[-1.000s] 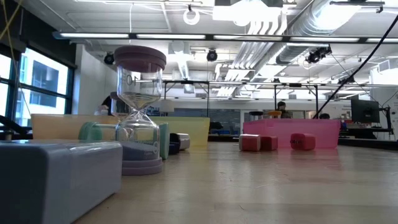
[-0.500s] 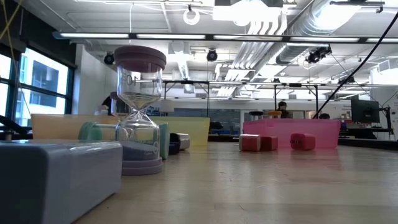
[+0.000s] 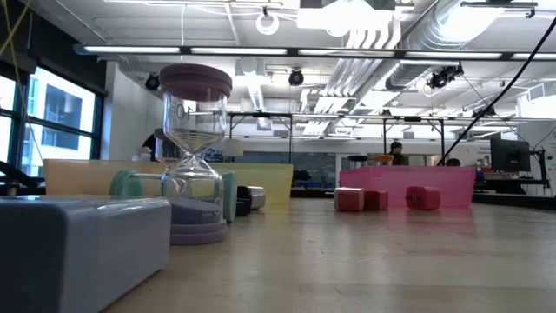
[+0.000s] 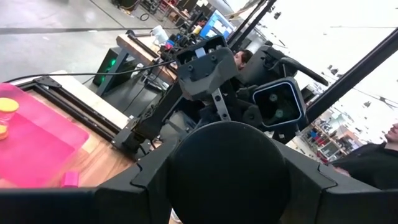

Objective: Pick & Place Office items
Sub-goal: Put the green sand timer into the pink bin

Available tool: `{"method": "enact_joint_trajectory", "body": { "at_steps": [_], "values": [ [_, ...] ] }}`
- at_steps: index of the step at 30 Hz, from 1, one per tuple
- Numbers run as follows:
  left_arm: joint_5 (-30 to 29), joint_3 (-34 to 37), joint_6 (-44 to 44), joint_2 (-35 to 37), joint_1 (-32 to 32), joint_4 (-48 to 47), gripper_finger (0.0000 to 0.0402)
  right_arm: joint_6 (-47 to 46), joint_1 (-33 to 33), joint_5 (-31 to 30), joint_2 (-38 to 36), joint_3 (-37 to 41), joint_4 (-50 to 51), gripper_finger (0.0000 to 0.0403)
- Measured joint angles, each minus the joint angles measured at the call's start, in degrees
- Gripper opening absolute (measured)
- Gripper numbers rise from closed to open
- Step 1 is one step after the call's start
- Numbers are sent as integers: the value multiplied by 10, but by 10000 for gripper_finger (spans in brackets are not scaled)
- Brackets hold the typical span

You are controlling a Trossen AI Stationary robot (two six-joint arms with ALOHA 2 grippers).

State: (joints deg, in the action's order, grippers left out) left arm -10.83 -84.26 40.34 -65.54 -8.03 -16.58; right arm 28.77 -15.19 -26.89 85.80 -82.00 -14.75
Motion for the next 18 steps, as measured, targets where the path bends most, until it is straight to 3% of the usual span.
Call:
{"method": "enact_joint_trajectory", "body": {
  "at_steps": [18],
  "values": [
    [12, 0, 1, -10, 6, 5, 200, 17, 0, -1, 0, 0, 8, 215]
  ]
}}
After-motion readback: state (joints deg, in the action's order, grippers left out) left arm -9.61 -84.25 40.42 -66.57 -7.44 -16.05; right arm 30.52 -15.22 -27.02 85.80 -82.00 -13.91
